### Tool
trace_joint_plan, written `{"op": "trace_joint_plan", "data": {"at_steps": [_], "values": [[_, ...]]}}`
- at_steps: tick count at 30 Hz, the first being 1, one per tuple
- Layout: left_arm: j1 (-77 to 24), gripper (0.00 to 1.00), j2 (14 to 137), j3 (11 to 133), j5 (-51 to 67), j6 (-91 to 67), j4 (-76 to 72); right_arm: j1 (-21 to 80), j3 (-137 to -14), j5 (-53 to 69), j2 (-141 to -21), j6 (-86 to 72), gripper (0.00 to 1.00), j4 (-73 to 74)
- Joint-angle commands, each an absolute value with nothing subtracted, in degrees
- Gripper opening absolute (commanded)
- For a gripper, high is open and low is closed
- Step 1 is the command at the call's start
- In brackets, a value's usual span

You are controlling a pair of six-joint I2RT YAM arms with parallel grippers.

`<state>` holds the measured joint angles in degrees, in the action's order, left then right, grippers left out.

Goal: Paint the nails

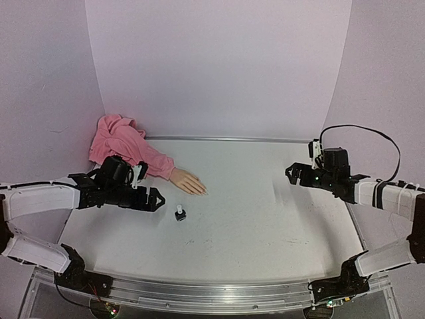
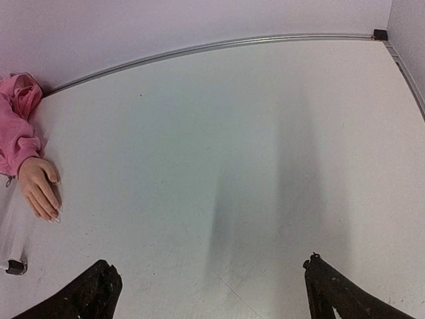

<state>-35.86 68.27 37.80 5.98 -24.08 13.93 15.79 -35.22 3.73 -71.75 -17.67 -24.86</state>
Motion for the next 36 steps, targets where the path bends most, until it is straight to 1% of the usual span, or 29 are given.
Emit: {"op": "trace_joint_plan", "data": {"at_steps": [1, 4, 10, 13, 19, 22, 24, 28, 33, 36], "values": [[-39.8, 0.99, 73.0, 44.2, 3.6, -23.8, 15.4, 17.6, -38.3, 4.9, -69.7, -17.1, 0.98, -26.2], [-42.6, 0.95, 78.3, 48.7, 2.5, -22.9, 18.4, 18.3, -38.2, 6.1, -69.1, -16.9, 0.98, -26.4], [-46.6, 0.82, 87.7, 57.0, 0.6, -21.6, 22.5, 19.5, -37.2, 9.1, -68.4, -15.8, 0.98, -28.0], [-47.6, 0.76, 91.1, 60.3, -2.2, -20.9, 23.6, 20.2, -37.1, 9.9, -68.4, -15.5, 0.98, -28.1], [-48.9, 0.58, 97.3, 65.9, -3.6, -20.5, 27.7, 21.0, -36.9, 10.2, -68.1, -15.4, 0.98, -28.5], [-49.4, 0.49, 99.1, 67.1, -4.1, -20.6, 29.2, 21.2, -36.8, 10.3, -67.9, -15.4, 0.98, -28.6], [-49.6, 0.46, 99.5, 67.7, -4.8, -20.4, 30.0, 21.4, -36.8, 10.3, -67.9, -15.4, 0.98, -28.8], [-50.0, 0.4, 100.5, 68.7, -5.8, -20.1, 31.0, 21.6, -36.8, 10.4, -68.4, -15.6, 0.98, -29.3], [-50.7, 0.31, 102.0, 69.7, -5.3, -19.9, 31.4, 22.0, -37.1, 10.6, -69.2, -15.8, 0.98, -29.8], [-50.8, 0.28, 102.6, 70.1, -5.3, -19.6, 31.6, 22.4, -37.3, 10.5, -69.3, -15.8, 0.98, -29.8]]}}
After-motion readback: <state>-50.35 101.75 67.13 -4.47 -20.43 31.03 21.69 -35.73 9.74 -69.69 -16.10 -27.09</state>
